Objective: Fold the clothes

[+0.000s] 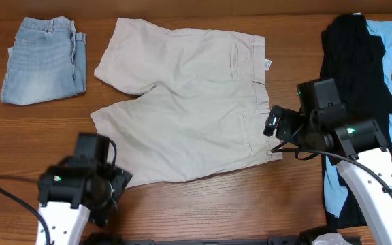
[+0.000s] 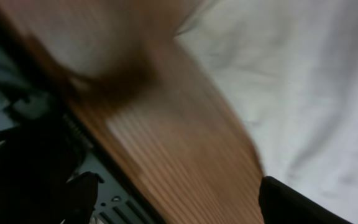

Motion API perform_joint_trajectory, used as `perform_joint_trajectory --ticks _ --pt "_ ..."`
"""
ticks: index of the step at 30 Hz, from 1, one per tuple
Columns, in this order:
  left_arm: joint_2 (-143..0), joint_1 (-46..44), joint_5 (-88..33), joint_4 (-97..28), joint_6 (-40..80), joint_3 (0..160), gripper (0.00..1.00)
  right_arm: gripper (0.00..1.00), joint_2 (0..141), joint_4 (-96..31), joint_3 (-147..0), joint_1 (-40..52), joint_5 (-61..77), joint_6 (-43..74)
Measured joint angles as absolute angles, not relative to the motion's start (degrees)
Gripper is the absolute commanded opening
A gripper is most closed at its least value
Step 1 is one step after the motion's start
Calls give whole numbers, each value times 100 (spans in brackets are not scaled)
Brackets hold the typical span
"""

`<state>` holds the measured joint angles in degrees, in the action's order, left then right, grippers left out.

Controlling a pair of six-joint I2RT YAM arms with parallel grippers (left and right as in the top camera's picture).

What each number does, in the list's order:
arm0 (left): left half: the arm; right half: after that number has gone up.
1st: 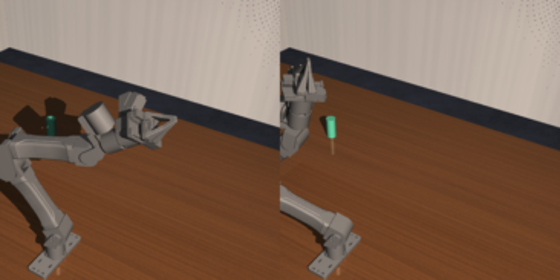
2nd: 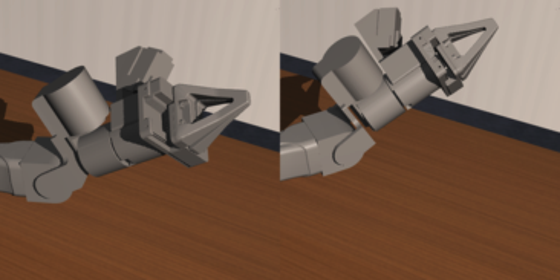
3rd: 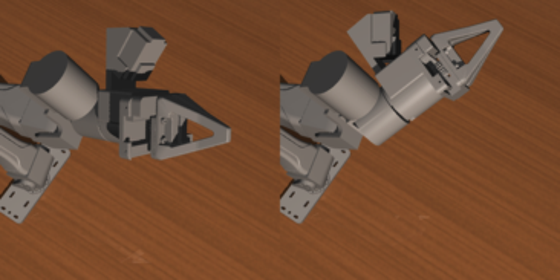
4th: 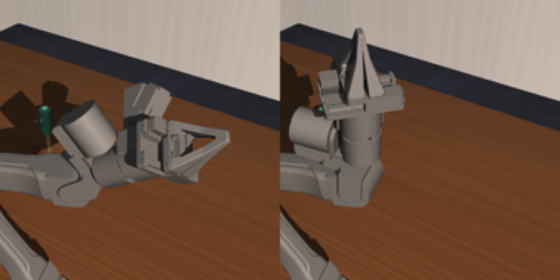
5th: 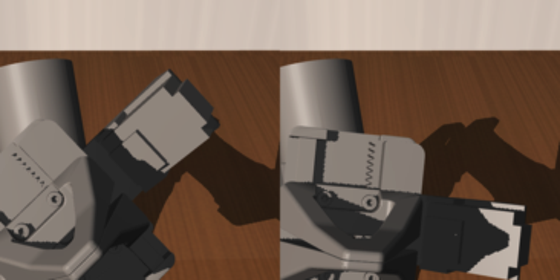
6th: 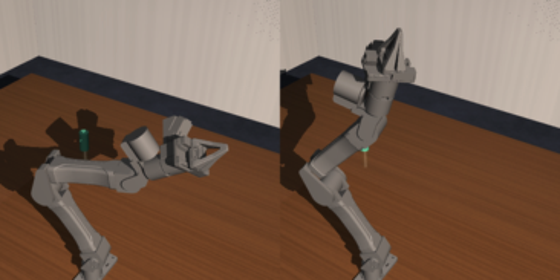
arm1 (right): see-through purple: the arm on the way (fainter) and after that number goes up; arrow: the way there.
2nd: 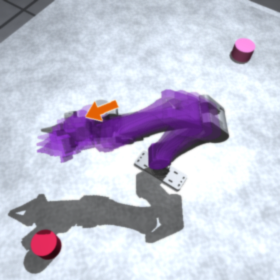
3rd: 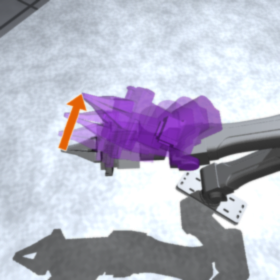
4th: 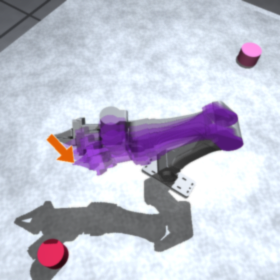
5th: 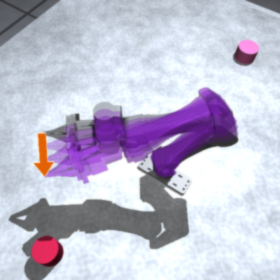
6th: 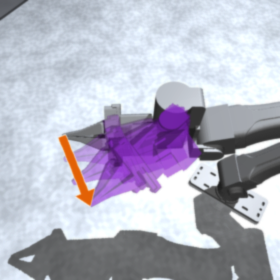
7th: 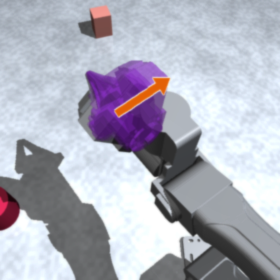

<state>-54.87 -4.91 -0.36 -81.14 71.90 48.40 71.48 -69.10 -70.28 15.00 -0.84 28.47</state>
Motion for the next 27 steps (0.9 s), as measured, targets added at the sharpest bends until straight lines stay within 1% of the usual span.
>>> perform_joint_trajectory --ticks 2,5,7,15,23,27 --pt "-5419 -491 8 -8003 7784 4366 100 100 7153 -6855 -6938 1500 -84 2845" --pt "-5426 -491 119 -7275 8613 3835 100 100 7179 -6842 -6766 1500 -84 2847" --pt "-5439 -491 141 -6840 8860 3518 100 100 7190 -6803 -6696 1500 -86 2847" --pt "-5520 -491 449 -5120 9373 2477 100 100 7196 -6501 -6401 1498 -84 2799" --pt "-5579 -491 943 -4536 9590 2294 98 99 7196 -6261 -6335 1498 -86 2624" --pt "-5931 -473 1127 -4066 9592 2290 96 99 7196 -6095 -6335 1500 -82 2580"
